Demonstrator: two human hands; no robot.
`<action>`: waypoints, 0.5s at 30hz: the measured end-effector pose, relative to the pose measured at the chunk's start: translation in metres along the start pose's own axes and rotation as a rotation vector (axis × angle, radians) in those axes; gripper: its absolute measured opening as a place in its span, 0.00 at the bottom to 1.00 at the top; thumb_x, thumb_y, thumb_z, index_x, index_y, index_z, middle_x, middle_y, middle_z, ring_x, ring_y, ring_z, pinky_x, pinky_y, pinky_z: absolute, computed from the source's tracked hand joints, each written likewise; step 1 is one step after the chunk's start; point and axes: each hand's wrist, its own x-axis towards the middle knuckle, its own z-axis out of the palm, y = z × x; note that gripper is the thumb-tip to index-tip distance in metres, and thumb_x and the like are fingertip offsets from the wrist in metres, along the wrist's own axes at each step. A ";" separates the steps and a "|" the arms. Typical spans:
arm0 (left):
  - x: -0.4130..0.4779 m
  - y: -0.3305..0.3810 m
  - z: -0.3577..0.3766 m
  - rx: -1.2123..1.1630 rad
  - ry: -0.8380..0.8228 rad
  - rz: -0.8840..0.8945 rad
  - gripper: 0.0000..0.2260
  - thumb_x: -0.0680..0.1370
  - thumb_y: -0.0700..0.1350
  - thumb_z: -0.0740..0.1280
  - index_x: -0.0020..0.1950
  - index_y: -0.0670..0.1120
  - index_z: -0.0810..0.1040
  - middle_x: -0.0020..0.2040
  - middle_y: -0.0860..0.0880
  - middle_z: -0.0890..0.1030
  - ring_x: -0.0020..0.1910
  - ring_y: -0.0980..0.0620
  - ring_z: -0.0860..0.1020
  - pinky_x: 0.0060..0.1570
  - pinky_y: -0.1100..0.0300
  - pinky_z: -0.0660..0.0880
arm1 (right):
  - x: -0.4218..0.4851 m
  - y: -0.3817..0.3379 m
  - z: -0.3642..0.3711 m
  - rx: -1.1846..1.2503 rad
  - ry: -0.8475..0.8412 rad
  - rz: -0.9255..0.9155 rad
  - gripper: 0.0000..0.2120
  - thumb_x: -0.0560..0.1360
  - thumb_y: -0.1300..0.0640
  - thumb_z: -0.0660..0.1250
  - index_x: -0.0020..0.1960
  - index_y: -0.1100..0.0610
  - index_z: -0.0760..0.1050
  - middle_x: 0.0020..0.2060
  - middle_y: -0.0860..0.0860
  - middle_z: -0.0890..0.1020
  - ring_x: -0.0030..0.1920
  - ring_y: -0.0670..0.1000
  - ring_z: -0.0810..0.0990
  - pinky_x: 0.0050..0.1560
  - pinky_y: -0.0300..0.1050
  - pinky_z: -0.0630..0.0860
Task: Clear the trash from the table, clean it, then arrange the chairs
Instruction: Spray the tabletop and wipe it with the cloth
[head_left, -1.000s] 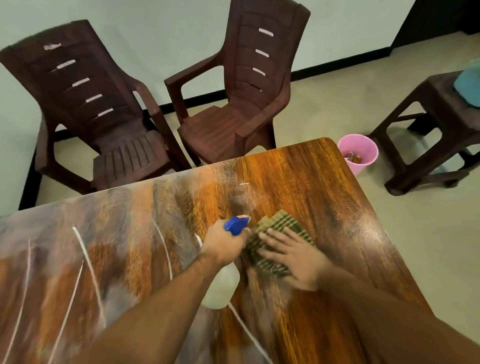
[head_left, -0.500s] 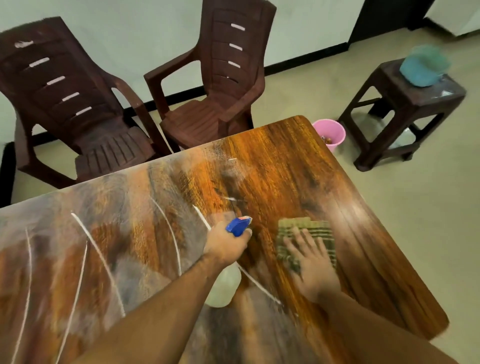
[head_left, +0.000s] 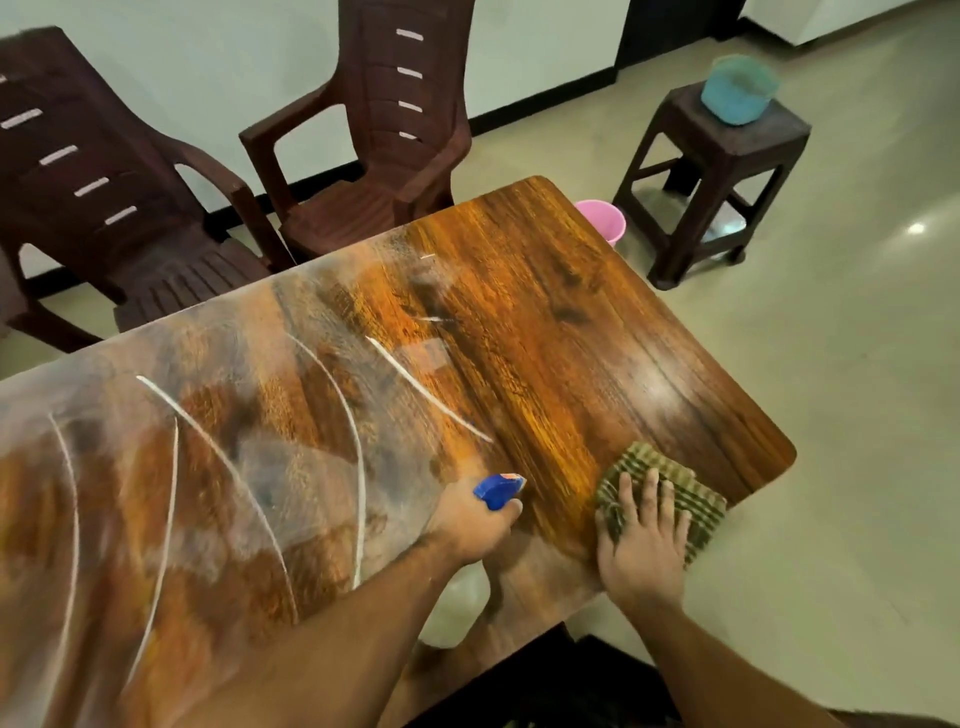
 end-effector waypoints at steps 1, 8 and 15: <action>-0.006 -0.003 0.003 0.014 -0.007 0.012 0.13 0.74 0.53 0.73 0.41 0.44 0.78 0.31 0.50 0.74 0.28 0.56 0.71 0.30 0.64 0.69 | -0.008 -0.017 0.003 0.019 -0.014 0.061 0.35 0.78 0.35 0.42 0.81 0.50 0.52 0.80 0.53 0.44 0.81 0.57 0.44 0.78 0.58 0.39; -0.029 -0.013 0.007 0.104 -0.014 0.044 0.09 0.77 0.46 0.71 0.40 0.42 0.78 0.32 0.50 0.76 0.31 0.54 0.75 0.32 0.56 0.76 | -0.065 -0.016 0.021 -0.245 -0.201 -0.918 0.39 0.75 0.37 0.59 0.82 0.48 0.50 0.81 0.54 0.50 0.81 0.57 0.43 0.76 0.60 0.43; -0.031 -0.010 -0.022 0.005 0.075 -0.012 0.15 0.74 0.48 0.70 0.33 0.42 0.72 0.28 0.44 0.72 0.29 0.47 0.71 0.34 0.53 0.69 | -0.059 -0.024 0.011 -0.136 -0.204 -0.348 0.34 0.80 0.36 0.48 0.81 0.52 0.53 0.80 0.59 0.55 0.80 0.61 0.49 0.77 0.62 0.47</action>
